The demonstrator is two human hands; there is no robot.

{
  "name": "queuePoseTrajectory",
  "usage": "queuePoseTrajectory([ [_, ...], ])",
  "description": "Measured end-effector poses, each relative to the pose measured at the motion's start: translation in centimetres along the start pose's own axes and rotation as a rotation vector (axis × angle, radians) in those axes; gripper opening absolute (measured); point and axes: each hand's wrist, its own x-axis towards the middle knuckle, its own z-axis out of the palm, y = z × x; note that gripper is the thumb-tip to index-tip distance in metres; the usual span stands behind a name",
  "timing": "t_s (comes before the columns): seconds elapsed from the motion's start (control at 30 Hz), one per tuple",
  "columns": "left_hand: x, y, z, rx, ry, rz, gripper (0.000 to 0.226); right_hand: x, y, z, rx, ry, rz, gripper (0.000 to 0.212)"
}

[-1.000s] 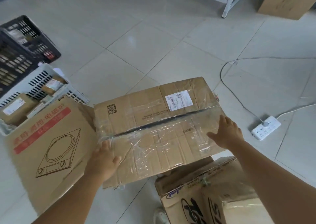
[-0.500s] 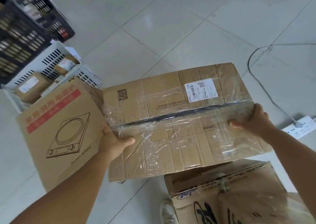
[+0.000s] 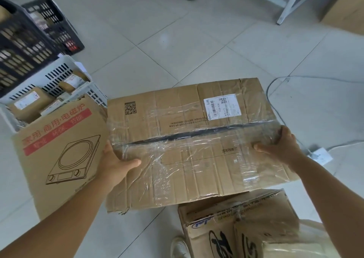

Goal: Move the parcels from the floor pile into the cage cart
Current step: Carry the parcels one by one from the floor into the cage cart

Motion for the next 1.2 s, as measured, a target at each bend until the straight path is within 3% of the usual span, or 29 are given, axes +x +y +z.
queuePoseTrajectory([
  [0.2,-4.8,1.2,-5.7,-0.064,0.083,0.083,0.121,-5.2,-3.3,-3.7,0.066,0.029,-0.066,0.112],
  [0.37,-9.9,0.2,-12.2,-0.130,0.143,0.117,0.117,-11.2,-6.5,-5.4,0.095,0.056,-0.119,0.130],
  [0.47,-13.7,-1.4,-16.2,-0.185,0.196,0.130,0.113,-15.6,-8.7,-5.7,0.095,0.063,-0.185,0.121],
  [0.6,-19.2,-4.6,-21.3,-0.255,0.282,0.172,0.098,-21.2,-11.2,-5.2,0.111,0.065,-0.271,0.108],
  [0.67,-21.8,-6.8,-23.8,-0.279,0.333,0.181,0.093,-23.9,-12.5,-4.6,0.114,0.051,-0.303,0.112],
  [0.83,-27.9,-12.4,-29.5,-0.310,0.433,0.121,0.114,-31.5,-15.8,-3.0,0.104,-0.002,-0.430,0.101],
  [1.03,-34.7,-18.0,-35.0,-0.323,0.604,0.062,0.105,-38.3,-20.3,-0.8,0.078,-0.094,-0.537,0.089],
  [1.2,-39.9,-21.7,-38.3,-0.373,0.700,0.010,0.085,-43.1,-24.5,0.8,0.021,-0.158,-0.670,0.101],
])
